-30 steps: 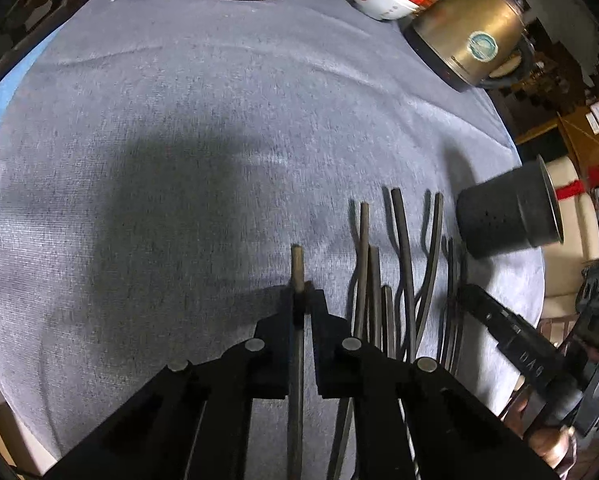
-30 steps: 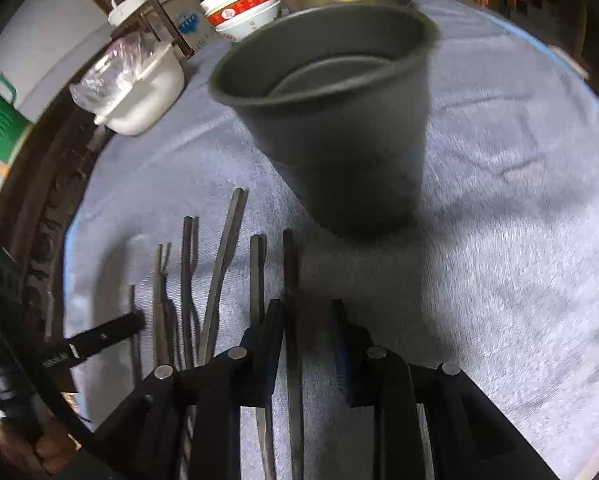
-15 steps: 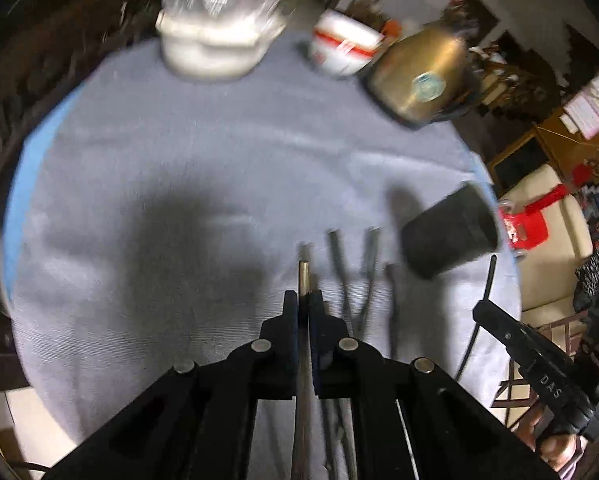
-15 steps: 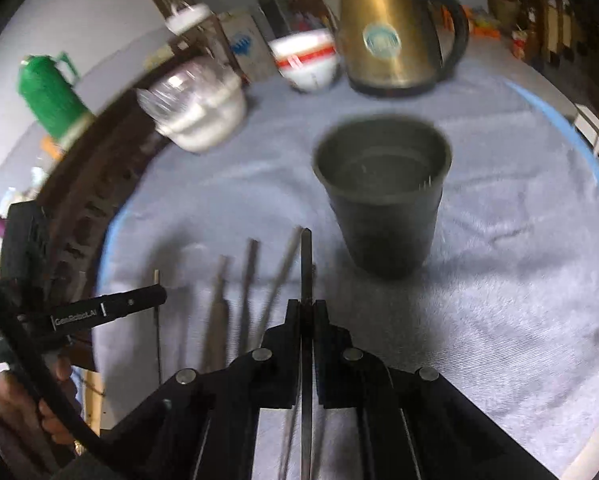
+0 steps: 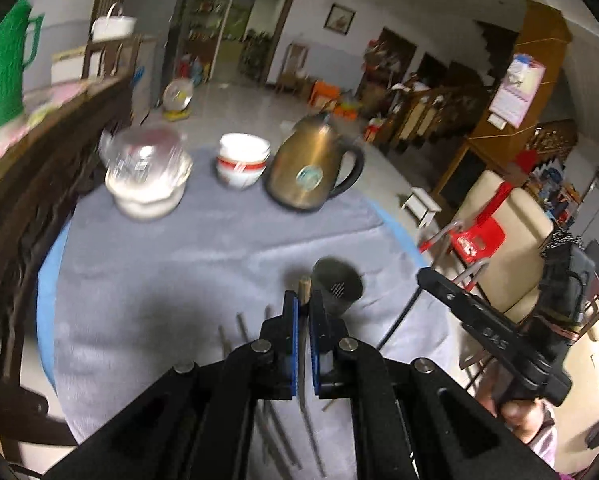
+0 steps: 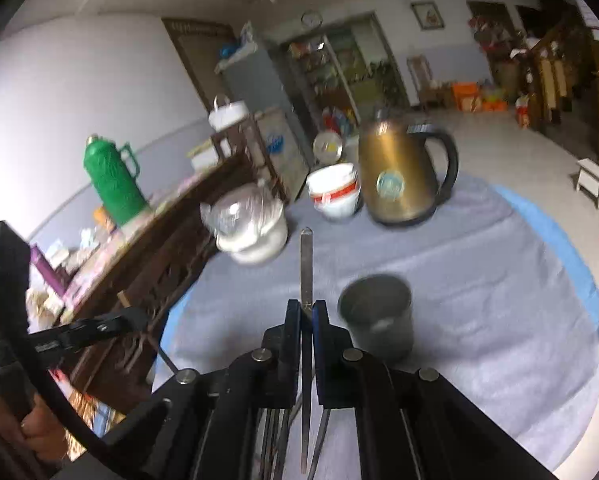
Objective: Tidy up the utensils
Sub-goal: 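Lift the chopsticks with both tools and carry them over the grey holder cup, then lower the chopsticks into the holder cup and open both tools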
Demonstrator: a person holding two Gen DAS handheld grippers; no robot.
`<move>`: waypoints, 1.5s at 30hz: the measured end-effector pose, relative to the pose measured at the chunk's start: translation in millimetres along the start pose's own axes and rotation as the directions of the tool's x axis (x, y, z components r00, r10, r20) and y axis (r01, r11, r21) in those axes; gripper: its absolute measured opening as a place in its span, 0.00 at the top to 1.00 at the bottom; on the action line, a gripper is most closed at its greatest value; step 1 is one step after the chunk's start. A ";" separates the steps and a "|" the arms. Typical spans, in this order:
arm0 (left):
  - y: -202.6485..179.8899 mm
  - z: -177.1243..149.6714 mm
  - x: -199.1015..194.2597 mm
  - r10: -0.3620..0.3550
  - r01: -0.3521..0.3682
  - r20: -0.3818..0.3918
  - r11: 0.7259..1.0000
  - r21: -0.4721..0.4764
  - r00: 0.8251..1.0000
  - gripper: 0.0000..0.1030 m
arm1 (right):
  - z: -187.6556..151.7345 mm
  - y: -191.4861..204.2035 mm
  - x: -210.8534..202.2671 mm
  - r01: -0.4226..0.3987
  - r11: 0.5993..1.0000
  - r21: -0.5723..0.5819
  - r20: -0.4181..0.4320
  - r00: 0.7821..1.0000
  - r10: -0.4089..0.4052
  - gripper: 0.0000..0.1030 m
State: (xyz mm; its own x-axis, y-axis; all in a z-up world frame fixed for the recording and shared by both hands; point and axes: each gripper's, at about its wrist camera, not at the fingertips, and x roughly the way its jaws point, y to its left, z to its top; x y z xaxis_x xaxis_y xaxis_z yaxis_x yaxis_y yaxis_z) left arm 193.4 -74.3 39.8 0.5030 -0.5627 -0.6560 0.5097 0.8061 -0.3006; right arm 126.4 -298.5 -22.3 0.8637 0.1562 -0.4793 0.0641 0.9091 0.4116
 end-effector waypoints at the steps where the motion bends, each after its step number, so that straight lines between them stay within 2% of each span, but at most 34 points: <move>1: -4.7 6.2 2.1 0.002 -0.002 0.014 1.000 0.004 1.000 0.95 | 6.1 -1.1 -3.6 0.003 1.000 0.007 0.018 1.000 -0.004 0.94; 4: -20.9 31.1 -0.7 0.010 -0.012 0.086 1.000 0.015 0.996 0.95 | 27.3 -3.0 -15.6 0.041 0.999 0.015 0.114 0.993 -0.043 0.94; 7: -29.2 51.2 -0.1 0.010 -0.012 0.142 1.000 0.011 0.990 0.95 | 46.7 -8.2 -21.7 0.093 0.995 0.024 0.202 0.975 -0.096 0.94; 12: -38.7 70.1 12.9 0.010 -0.007 0.214 1.000 -0.018 0.977 0.95 | 67.8 -21.0 -20.3 0.159 0.986 0.055 0.319 0.932 -0.169 0.94; 14: -41.0 71.4 24.1 0.013 -0.007 0.226 1.000 -0.029 0.974 0.95 | 71.1 -25.8 -13.4 0.179 0.982 0.061 0.338 0.922 -0.189 0.94; 17: -42.9 68.7 41.1 0.031 -0.024 0.235 0.999 -0.033 0.971 0.95 | 73.8 -32.9 3.1 0.197 0.978 0.074 0.331 0.920 -0.210 0.94; 25: -37.9 49.1 73.9 0.019 -0.016 0.113 0.999 -0.030 0.993 0.95 | 59.5 -43.5 36.4 0.211 0.976 0.060 0.197 0.956 -0.219 0.94; 29: -29.9 41.5 76.0 0.027 -0.026 0.057 0.999 -0.027 0.998 0.92 | 50.1 -47.3 38.9 0.174 0.982 0.069 0.115 0.977 -0.181 0.91; 31: -24.5 36.4 73.2 0.030 -0.029 0.039 0.999 -0.017 0.999 0.79 | 47.1 -50.3 39.7 0.146 0.986 0.082 0.074 0.986 -0.152 0.90; 32: -21.8 33.3 69.4 0.034 -0.033 0.038 0.999 -0.016 0.999 0.63 | 45.0 -52.3 38.6 0.128 0.988 0.092 0.056 0.990 -0.133 0.89; 33: -17.0 29.2 63.9 0.043 -0.043 0.045 0.999 -0.018 0.998 0.53 | 42.0 -53.8 36.5 0.111 0.988 0.104 0.042 0.992 -0.116 0.89; 35: -8.0 21.5 54.2 0.051 -0.050 0.058 0.999 -0.020 0.997 0.52 | 37.3 -56.5 30.7 0.072 0.990 0.123 0.027 0.997 -0.076 0.83; 36: -3.6 18.9 51.1 0.056 -0.055 0.055 0.998 -0.021 0.997 0.52 | 34.4 -57.8 26.9 0.061 0.989 0.132 0.028 0.997 -0.065 0.74; 38: 9.9 9.6 44.1 0.080 -0.078 0.044 0.996 -0.038 0.996 0.51 | 27.4 -60.2 15.1 0.034 0.988 0.154 0.045 0.998 -0.041 0.51; 39: 16.5 5.2 41.8 0.092 -0.090 0.039 0.995 -0.045 0.995 0.51 | 22.8 -61.8 7.5 0.017 0.986 0.164 0.067 0.997 -0.028 0.31; 41: 30.4 -4.9 38.6 0.122 -0.121 0.024 0.991 -0.058 0.992 0.50 | 15.3 -61.0 -6.5 0.005 0.988 0.156 0.102 0.995 -0.021 0.31; 44: 55.2 -27.8 40.9 0.174 -0.176 -0.025 0.980 -0.093 0.984 0.50 | 2.1 -59.4 -17.7 -0.010 0.990 0.137 0.095 0.995 -0.003 0.33; 45: 62.0 -34.6 44.3 0.188 -0.192 -0.047 0.976 -0.102 0.981 0.50 | -3.6 -58.1 -19.1 -0.016 0.992 0.128 0.083 0.997 0.005 0.39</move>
State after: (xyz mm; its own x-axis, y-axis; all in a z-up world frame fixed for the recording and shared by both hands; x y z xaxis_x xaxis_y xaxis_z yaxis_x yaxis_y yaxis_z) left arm 223.1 -42.9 -31.9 0.5560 -0.3922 -0.7329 0.3301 0.9134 -0.2383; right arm 104.4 -352.9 -39.9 0.9026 0.1284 -0.4108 0.1137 0.8495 0.5152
